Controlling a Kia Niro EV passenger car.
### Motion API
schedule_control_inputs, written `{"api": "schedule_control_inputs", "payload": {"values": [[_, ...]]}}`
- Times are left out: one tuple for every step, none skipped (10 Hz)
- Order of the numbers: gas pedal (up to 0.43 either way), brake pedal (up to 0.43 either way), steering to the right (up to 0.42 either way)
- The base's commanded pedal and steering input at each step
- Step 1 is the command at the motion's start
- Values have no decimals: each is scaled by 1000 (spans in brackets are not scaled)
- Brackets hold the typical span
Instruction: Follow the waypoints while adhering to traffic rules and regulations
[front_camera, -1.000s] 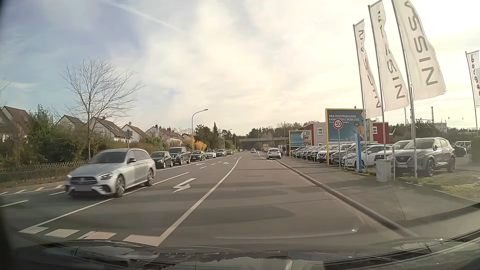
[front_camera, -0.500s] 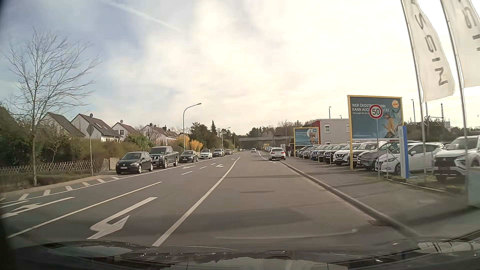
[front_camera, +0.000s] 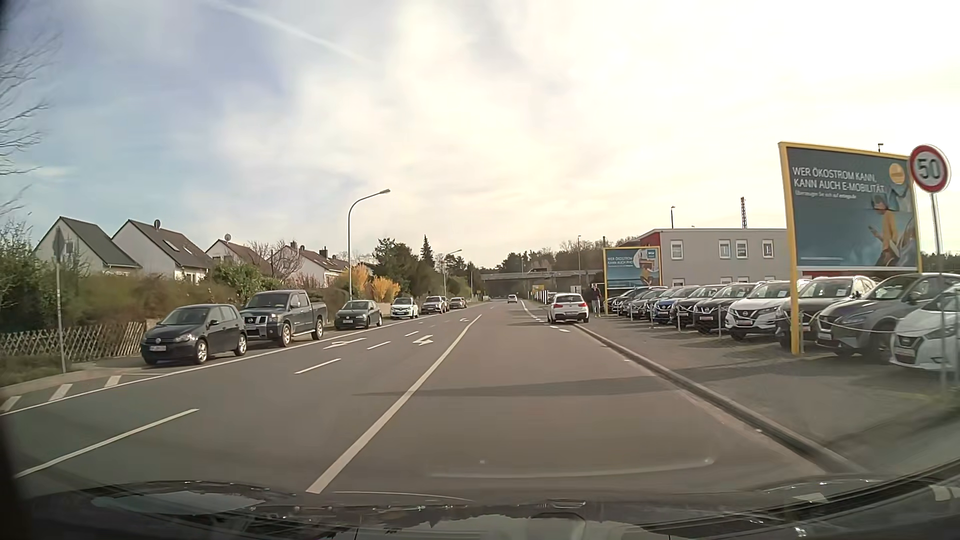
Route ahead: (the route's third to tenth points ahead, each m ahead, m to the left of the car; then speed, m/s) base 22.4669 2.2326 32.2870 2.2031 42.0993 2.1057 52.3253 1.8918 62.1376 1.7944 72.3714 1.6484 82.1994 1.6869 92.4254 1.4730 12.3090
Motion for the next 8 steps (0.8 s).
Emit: {"api": "schedule_control_inputs", "payload": {"values": [[118,0,-6],[118,0,-6],[118,0,-6],[118,0,-6],[118,0,-6],[118,0,-6],[118,0,-6],[118,0,-6]]}}
